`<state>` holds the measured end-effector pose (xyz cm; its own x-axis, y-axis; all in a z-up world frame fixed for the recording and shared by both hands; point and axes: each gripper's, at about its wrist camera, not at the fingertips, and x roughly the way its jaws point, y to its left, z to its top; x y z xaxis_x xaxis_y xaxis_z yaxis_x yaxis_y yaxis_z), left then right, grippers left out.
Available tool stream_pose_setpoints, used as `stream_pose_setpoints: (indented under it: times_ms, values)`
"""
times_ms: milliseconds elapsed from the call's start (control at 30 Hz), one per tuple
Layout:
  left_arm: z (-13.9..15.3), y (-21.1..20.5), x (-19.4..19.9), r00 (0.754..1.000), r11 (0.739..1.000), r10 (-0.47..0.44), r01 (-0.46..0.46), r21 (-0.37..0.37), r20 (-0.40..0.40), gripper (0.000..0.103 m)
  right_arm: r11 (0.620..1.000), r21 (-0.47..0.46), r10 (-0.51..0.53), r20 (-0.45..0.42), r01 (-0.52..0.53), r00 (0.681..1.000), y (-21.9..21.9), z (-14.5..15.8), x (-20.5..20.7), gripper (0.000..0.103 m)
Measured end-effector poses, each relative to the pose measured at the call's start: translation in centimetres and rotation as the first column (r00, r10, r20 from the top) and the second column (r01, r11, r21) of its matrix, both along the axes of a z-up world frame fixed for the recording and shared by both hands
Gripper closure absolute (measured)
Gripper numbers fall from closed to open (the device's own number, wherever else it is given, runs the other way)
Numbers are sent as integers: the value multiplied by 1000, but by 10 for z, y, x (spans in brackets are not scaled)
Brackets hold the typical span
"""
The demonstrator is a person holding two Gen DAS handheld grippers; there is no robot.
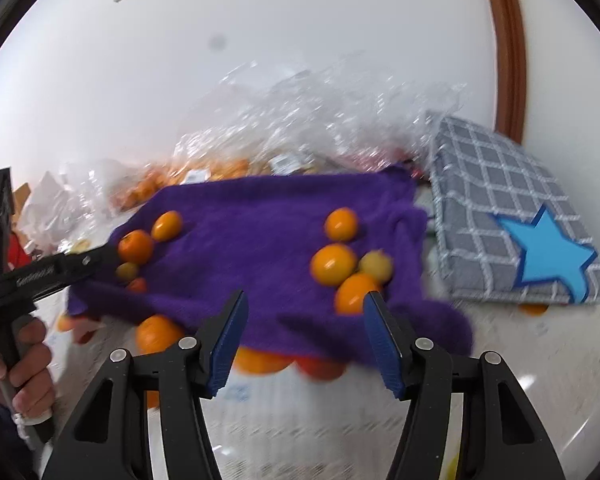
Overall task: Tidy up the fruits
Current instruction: 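Open the right tool onto the towel while the left tool releases the yellow fruit there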
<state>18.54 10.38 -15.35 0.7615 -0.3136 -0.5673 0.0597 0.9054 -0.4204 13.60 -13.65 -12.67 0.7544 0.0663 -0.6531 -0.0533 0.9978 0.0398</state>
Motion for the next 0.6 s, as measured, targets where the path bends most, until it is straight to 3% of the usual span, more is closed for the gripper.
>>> stream_pose_setpoints:
  times_ms: [100,333,433,600]
  values:
    - [2,4,-8,1000,1000,16,-16,-2,4,57,997,51,53,-54,-51,997,19,-5,-6,45]
    - [6,28,-36,999,1000,10,-10,0,30,54,985,34,169,-122,-166,978,72,-12,-7,45]
    - [6,34,-45,999,999,13,-14,31,37,54,987,3,157,-137,-158,978,83,-17,0,45]
    - [4,47,-42,999,999,39,-39,-7,20,54,987,87,154,-241,-136,958,83,-34,25,45]
